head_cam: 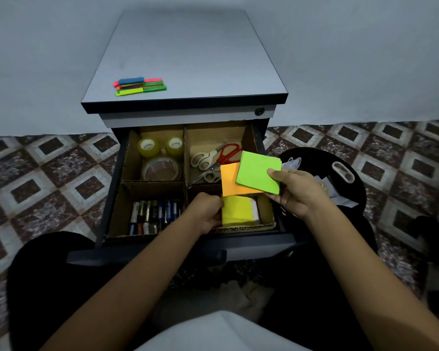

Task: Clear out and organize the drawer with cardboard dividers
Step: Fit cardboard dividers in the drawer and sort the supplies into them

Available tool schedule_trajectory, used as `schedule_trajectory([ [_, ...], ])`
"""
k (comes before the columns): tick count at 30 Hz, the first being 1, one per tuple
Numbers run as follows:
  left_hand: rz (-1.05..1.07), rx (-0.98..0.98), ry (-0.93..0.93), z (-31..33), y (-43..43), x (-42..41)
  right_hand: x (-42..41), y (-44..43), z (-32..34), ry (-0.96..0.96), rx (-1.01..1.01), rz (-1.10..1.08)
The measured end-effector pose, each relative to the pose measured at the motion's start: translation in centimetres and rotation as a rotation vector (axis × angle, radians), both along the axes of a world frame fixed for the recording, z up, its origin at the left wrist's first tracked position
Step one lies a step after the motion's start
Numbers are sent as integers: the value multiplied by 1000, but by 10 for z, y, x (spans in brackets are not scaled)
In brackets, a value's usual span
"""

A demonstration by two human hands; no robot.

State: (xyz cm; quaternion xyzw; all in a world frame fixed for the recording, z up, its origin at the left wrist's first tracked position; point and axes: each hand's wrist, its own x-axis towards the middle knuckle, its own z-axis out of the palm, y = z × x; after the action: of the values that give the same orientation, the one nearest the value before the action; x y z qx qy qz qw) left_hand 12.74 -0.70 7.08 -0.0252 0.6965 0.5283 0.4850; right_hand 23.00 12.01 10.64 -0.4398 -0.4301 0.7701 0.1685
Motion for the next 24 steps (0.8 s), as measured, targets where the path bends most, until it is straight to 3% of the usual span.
schedule_trajectory([
  [9, -50, -5, 10, 3, 0, 0, 1, -3, -1, 25, -43, -14],
  [18, 79, 175, -201, 18, -20, -17, 2, -10, 0, 44, -65, 21],
  [24, -22, 139, 2, 26, -32, -23, 2, -21, -9, -45, 19, 171],
])
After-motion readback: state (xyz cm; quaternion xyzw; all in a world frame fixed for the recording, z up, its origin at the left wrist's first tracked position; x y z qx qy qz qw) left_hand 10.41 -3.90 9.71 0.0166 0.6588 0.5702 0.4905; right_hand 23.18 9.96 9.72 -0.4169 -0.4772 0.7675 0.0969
